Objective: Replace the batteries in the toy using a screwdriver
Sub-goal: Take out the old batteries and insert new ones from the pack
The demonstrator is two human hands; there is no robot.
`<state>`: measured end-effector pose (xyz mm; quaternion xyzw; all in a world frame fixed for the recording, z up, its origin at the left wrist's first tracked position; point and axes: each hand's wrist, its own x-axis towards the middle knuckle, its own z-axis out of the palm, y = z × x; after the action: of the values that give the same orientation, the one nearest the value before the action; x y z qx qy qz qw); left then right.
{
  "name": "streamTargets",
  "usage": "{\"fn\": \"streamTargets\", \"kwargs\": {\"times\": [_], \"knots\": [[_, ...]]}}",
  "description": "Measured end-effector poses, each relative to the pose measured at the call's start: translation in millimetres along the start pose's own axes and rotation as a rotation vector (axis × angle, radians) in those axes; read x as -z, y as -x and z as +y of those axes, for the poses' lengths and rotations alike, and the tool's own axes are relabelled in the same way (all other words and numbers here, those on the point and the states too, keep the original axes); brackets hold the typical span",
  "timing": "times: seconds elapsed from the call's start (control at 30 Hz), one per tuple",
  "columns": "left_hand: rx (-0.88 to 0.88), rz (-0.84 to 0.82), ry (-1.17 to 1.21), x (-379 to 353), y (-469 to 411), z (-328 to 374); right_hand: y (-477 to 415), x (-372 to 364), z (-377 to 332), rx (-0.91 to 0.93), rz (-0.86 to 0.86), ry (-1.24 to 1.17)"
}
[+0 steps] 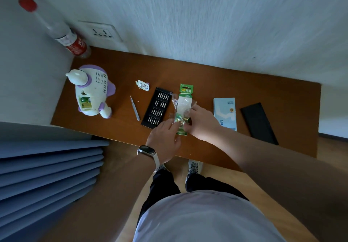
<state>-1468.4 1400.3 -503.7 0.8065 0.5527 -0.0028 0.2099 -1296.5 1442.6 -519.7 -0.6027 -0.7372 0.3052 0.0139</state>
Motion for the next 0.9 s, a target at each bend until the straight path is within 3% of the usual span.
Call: {"fn": "streamTargets", "kwargs": {"times": [0.23, 0.7, 0.9], "knots": [[0.098, -0.031, 0.095, 5, 2, 2, -2, 1, 1, -0.046, -0.022, -0.073], [0.136, -0.009, 0.086, 1, -4, 4, -12, 2, -11, -0.076, -0.034, -0.01], [0.147, -0.002, 0.07, 0, -7, 4, -7, -3, -4, -0.085, 0.08, -0.098]]}}
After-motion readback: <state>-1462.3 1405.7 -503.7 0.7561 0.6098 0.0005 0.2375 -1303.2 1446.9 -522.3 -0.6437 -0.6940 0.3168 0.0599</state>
